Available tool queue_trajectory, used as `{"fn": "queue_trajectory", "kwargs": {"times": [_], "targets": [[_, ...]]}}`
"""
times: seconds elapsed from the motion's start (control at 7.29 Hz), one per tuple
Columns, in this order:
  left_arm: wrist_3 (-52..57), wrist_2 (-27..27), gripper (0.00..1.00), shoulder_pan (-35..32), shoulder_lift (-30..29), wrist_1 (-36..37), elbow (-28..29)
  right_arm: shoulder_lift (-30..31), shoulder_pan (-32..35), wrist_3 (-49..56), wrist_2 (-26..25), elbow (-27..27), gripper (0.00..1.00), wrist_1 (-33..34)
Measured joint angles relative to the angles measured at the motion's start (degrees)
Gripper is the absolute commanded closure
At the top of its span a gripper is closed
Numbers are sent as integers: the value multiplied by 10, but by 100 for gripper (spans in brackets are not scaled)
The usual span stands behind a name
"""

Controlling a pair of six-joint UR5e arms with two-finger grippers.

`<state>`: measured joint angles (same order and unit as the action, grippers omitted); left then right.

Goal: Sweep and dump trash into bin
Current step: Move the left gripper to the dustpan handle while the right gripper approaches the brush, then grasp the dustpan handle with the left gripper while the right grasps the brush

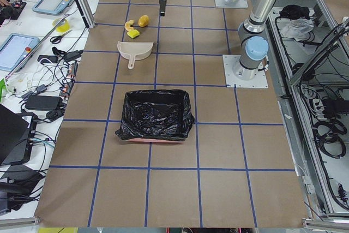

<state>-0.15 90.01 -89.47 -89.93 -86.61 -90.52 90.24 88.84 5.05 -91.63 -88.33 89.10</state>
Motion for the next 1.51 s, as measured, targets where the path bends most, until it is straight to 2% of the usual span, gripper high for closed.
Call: {"fn": "queue_trajectory", "kwargs": {"times": [0.41,0.69,1.1,1.37,1.51], "targets": [[-1,-2,0,2,-21,3,-1,1,-12,8,-23,-3,0,-1],[51,-1,0,5,-49,30,-2,1,-35,70,-30,-5,0,1],[157,2,0,8,-110,92,-2,0,-148,231,-21,-40,0,21],[253,5,0,16,-148,140,1,-2,-202,329,-11,-92,0,90],[336,5,0,29,-165,154,4,-7,-226,375,0,-119,0,116]]}}
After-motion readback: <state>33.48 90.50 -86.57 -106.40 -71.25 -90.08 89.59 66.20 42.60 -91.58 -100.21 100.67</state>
